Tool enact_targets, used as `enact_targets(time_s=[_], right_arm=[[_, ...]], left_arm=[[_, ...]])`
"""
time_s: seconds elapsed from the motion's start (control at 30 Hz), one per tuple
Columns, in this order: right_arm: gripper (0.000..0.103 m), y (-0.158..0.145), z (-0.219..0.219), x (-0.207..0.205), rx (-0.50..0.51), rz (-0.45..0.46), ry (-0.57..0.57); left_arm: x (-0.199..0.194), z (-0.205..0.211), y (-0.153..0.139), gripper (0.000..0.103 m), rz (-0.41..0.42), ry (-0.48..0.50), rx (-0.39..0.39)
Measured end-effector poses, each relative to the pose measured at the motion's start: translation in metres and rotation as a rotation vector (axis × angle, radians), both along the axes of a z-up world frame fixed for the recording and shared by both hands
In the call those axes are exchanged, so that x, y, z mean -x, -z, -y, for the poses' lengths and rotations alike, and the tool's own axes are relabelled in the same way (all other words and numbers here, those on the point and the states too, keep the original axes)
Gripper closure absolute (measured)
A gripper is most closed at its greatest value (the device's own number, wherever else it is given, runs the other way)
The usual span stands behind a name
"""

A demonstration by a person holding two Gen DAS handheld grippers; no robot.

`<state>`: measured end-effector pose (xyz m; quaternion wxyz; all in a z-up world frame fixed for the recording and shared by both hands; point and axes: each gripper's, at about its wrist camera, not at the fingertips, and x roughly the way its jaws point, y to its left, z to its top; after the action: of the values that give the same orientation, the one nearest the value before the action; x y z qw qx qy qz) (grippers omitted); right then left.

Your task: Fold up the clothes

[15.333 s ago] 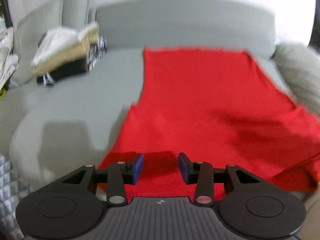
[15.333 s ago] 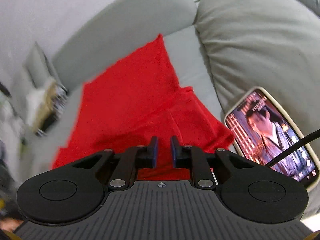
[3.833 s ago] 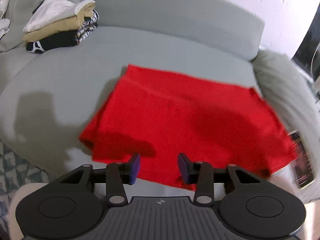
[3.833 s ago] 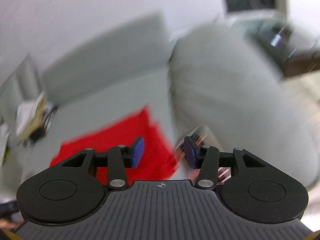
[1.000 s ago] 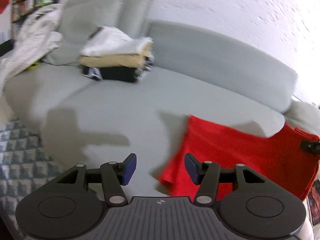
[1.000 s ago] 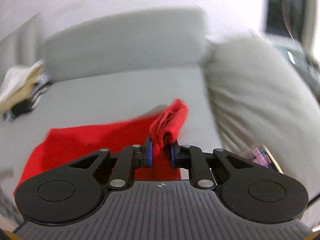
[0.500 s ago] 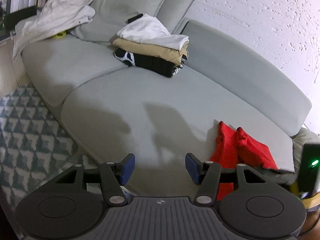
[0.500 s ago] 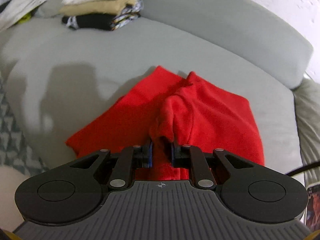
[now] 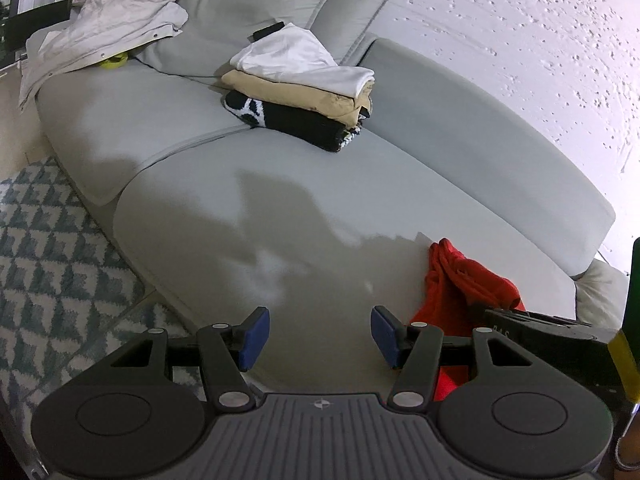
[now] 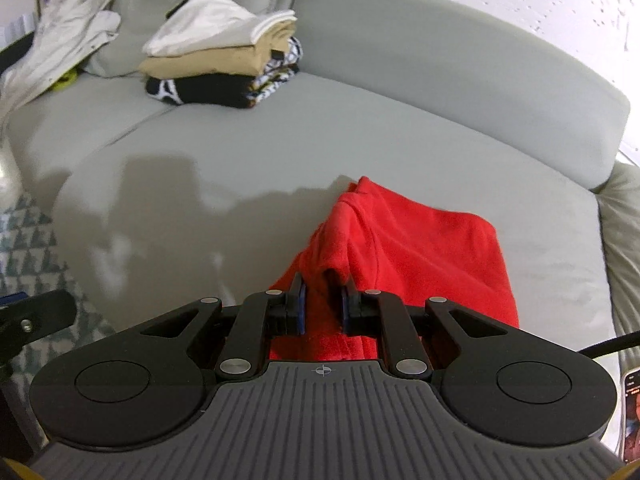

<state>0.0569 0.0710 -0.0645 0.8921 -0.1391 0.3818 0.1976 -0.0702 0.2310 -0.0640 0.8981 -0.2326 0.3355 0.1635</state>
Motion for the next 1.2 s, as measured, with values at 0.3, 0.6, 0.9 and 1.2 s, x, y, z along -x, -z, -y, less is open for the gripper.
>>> enact_targets(time_s=[0.3,0.6,0.9,1.2], right_arm=[[0.048,-0.019,0.030,-0.003,-0.224,-0.185,-0.152],[0.047,-0.068,0.204,0.003,-0.471,-0.122,0.206],[0.092,0.000,0.187,-0.015,-0.371,-0.145,-0.046],[0.084,0.027,0.202,-0.001,-0.111,-0.201,-0.066]], left_arm=[[0.006,0.005,-0.003,0.045,-0.007,0.007,0.002],[-0.017,0.040,-0.005,0.071,0.018,0.137,-0.014],[-0.108,0.122,0.029,0.101,-0.096,0.460,-0.264],[-0.105,0.098,0.040,0.098,-0.249,0.395,-0.210]])
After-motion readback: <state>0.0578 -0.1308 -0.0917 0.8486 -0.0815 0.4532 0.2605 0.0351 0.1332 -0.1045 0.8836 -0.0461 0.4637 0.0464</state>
